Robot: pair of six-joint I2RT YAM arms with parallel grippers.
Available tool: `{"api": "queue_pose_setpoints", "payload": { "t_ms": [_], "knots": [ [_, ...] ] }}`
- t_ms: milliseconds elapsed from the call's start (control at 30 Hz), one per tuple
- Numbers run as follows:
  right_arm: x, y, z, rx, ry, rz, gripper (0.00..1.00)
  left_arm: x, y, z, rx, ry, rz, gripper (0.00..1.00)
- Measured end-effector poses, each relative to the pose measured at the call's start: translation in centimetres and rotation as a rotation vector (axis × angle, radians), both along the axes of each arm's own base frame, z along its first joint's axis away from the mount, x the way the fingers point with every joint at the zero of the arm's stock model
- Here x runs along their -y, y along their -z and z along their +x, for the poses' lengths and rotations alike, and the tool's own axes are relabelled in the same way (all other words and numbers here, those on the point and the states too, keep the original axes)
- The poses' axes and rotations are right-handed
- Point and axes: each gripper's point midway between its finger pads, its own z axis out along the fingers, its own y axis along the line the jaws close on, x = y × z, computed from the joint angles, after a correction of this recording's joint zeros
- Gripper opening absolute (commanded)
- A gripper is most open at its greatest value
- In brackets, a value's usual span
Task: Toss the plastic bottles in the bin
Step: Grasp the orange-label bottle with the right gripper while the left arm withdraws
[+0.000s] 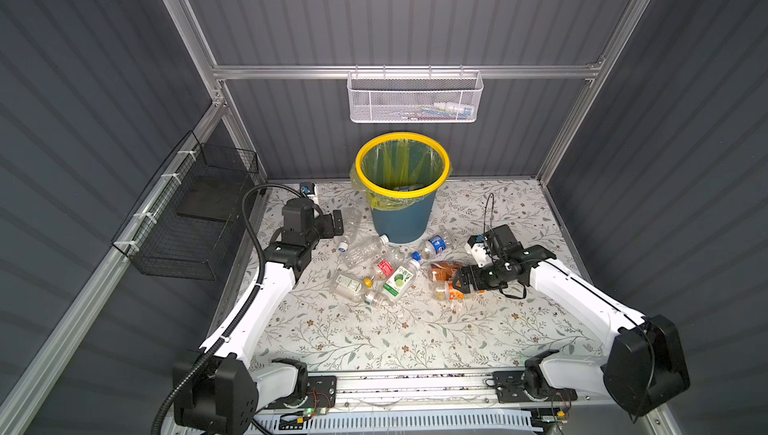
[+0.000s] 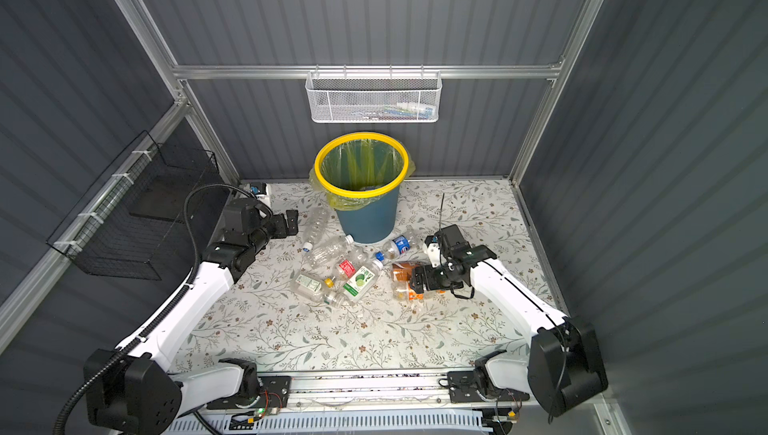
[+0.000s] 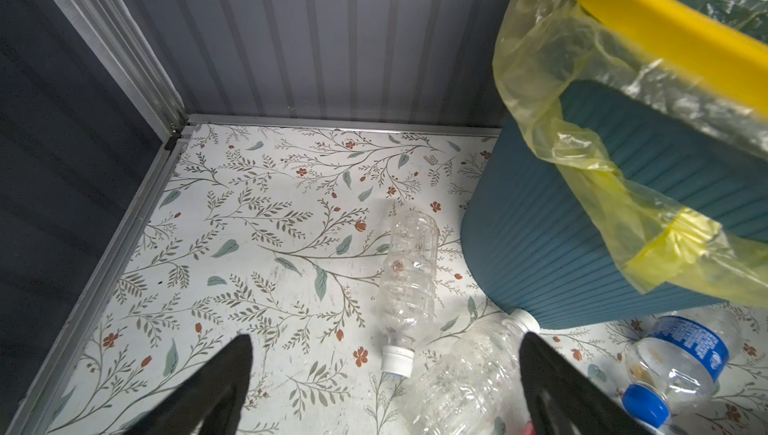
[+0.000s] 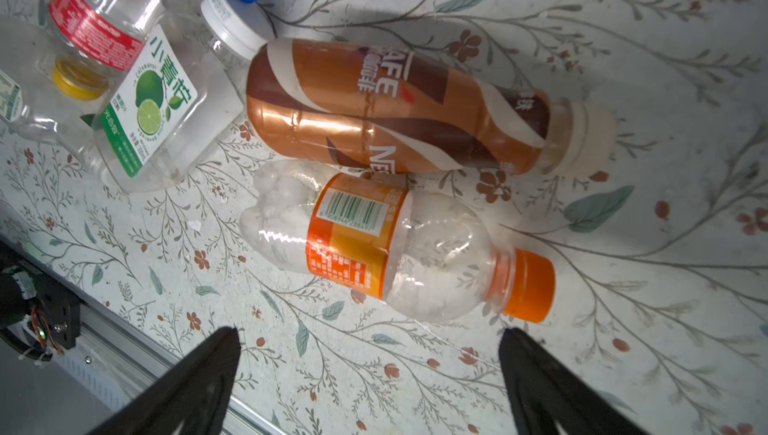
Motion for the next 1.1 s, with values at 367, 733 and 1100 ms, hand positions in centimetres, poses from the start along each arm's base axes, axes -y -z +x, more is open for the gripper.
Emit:
{"api": "queue_pose_setpoints", "payload": {
  "t_ms": [367,733,1100],
  "knots": [
    [-1.6,0.2,-0.2,0.083,-0.341,-0.215,0.99,-0.2,1.3,-0.2,-0.012,0.024,-0.020,1.00],
    [-2.8,1.4,0.5,0.219,-0.648,-0.380,0.97,-0.1,1.6,-0.3,-0.012,0.043,-0.033,1.00],
    [-3.9,5.2,-0.2,0.191,-0.805,-0.411,0.93,-0.3,1.8,-0.4,-0.011,0.040,-0.035,1.00]
  ]
}}
